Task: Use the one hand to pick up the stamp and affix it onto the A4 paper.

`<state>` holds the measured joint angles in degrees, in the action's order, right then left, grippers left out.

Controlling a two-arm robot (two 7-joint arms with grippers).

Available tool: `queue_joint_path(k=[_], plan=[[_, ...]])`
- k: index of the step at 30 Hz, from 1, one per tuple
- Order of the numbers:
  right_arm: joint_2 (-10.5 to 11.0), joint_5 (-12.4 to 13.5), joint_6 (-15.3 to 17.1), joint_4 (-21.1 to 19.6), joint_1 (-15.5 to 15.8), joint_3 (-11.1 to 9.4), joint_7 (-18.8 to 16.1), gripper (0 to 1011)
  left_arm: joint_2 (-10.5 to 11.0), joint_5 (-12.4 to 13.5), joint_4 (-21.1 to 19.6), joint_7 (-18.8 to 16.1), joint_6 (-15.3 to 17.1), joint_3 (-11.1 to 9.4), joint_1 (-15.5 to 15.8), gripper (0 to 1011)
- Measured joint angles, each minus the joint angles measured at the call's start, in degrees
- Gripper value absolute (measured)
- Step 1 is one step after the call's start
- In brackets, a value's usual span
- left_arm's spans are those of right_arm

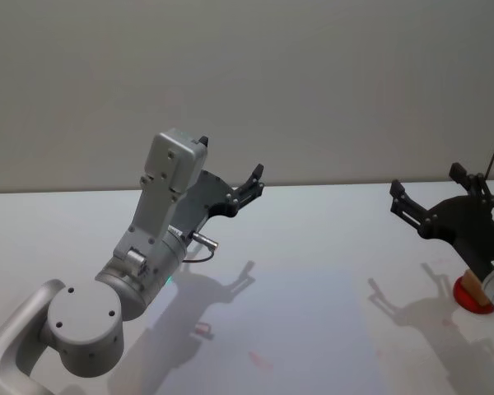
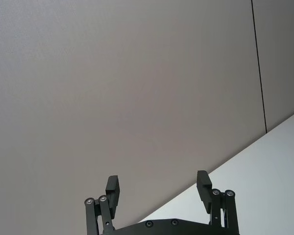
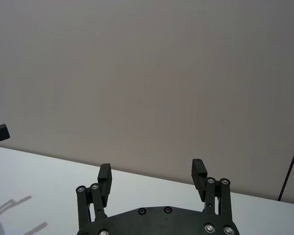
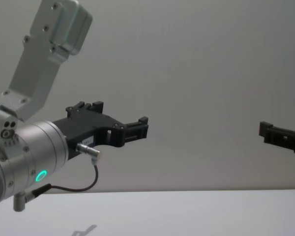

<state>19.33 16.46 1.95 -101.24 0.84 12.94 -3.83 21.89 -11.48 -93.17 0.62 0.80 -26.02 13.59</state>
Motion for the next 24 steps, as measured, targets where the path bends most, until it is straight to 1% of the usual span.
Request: queue_joint_path(k=[24], plan=[[0.01, 0.0, -0.03, 0.04, 0.0, -0.04, -0.07, 1001, 0.0, 0.0, 0.0, 0.0, 0.0, 0.0, 0.0, 1001]])
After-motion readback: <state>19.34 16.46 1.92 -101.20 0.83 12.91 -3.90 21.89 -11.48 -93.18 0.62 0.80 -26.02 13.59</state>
